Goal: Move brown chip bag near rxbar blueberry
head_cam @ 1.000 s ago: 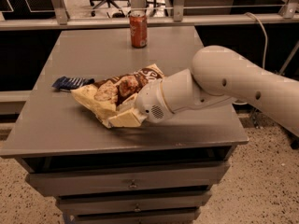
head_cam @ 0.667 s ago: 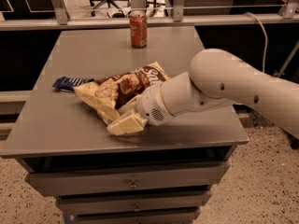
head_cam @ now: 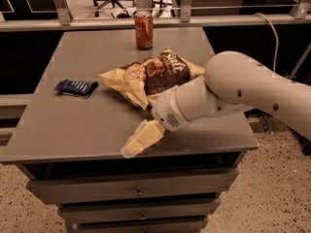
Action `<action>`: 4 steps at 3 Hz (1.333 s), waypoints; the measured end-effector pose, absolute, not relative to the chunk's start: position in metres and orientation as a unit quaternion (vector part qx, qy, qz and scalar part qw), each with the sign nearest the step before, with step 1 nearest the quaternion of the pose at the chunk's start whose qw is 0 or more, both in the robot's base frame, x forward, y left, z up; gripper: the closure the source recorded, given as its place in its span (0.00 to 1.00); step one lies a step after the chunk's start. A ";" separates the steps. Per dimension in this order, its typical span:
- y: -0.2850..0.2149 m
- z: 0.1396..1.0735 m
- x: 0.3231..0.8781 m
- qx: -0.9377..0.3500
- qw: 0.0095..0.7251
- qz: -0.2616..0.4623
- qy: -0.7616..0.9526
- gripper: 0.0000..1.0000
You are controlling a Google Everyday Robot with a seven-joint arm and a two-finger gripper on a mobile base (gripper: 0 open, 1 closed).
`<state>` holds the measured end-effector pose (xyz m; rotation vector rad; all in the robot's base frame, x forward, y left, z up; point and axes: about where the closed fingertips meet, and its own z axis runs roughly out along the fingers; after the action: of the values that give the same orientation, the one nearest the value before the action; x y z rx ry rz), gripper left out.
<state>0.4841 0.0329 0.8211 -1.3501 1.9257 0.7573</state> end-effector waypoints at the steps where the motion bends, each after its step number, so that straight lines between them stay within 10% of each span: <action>1: -0.002 0.821 0.499 -0.487 0.343 0.248 0.764 0.00; 4: -0.093 0.862 0.552 -0.380 0.433 0.146 0.804 0.00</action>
Offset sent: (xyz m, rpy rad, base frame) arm 0.0612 -0.1197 0.0202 -0.0736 -0.1294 -0.4220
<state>0.5522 -0.0929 0.8620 -0.9478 2.0036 0.3649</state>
